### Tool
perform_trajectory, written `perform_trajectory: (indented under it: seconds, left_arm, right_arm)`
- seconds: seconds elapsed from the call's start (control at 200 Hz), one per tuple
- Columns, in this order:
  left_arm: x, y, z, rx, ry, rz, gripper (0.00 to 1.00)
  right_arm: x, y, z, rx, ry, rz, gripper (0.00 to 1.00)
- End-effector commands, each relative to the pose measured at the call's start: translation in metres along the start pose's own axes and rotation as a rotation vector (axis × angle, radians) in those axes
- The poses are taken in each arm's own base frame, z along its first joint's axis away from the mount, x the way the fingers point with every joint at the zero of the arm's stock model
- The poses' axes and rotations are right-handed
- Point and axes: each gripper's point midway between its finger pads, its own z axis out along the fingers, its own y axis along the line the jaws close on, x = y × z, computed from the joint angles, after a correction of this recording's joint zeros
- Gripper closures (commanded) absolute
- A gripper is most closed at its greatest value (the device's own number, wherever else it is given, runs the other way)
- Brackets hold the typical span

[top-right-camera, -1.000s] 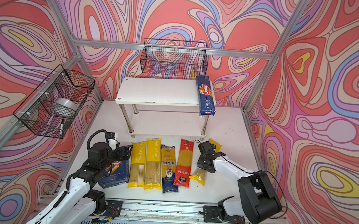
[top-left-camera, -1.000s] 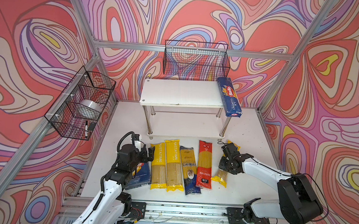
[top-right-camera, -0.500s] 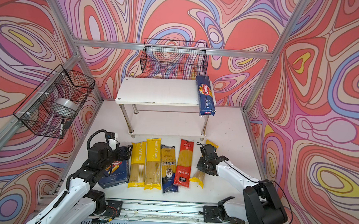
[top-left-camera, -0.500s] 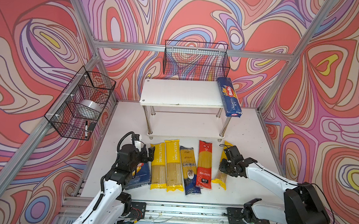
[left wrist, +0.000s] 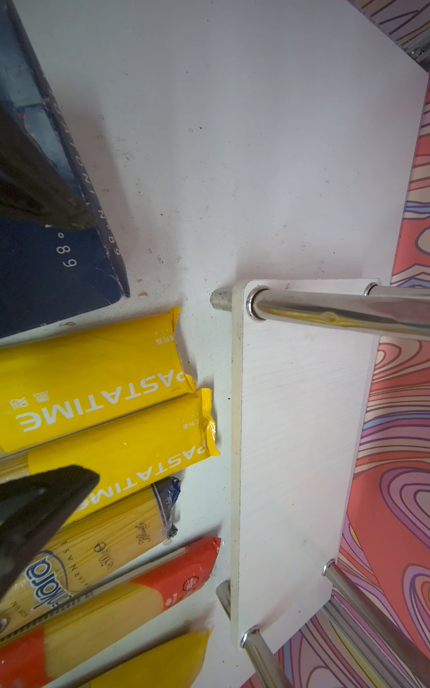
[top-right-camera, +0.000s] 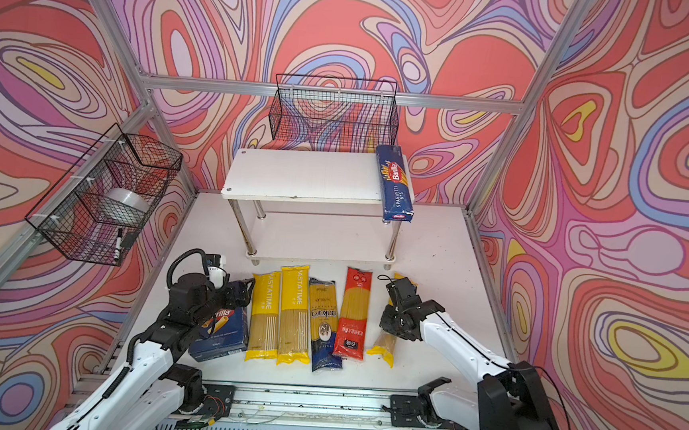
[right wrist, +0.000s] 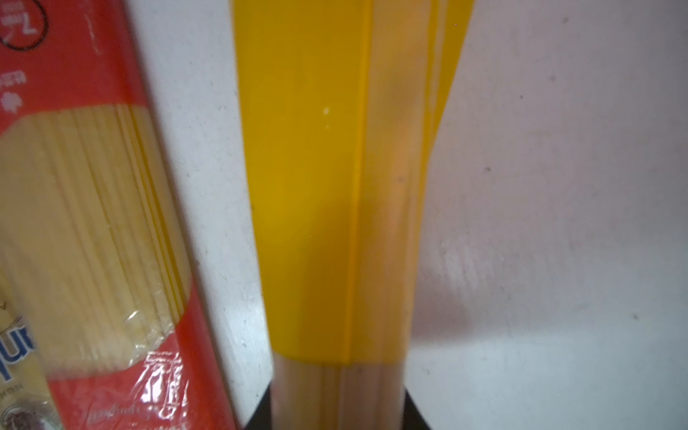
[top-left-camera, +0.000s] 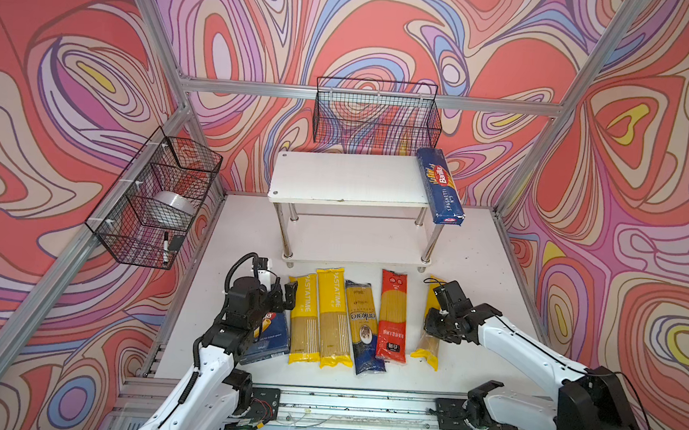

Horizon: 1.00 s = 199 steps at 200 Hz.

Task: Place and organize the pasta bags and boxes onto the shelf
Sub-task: 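Lift the yellow-topped bag with the right gripper, tilting it upright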

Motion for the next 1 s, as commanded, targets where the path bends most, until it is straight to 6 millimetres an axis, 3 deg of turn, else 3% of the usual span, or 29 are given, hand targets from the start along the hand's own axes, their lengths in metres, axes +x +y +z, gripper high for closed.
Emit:
perform_trajectory:
  seconds: [0.0, 0.371, 0.801, 0.992]
  left_arm:
    - [0.0, -0.002, -0.001, 0.01, -0.005, 0.015, 0.0]
    - [0.0, -0.001, -0.001, 0.008, -0.004, 0.016, 0.0]
    - [0.0, -0.001, -0.001, 0.007, -0.005, 0.014, 0.0]
    - [0.0, -0.001, -0.001, 0.008, -0.004, 0.015, 0.0]
  right_arm:
    - [-0.022, 0.023, -0.025, -0.082, -0.079, -0.049, 0.98]
    - [-0.025, 0.044, -0.078, -0.211, -0.124, -0.068, 0.98]
    - [-0.023, 0.061, -0.127, -0.29, -0.15, -0.111, 0.98]
    - [-0.023, 0.069, -0.139, -0.307, -0.15, -0.141, 0.98]
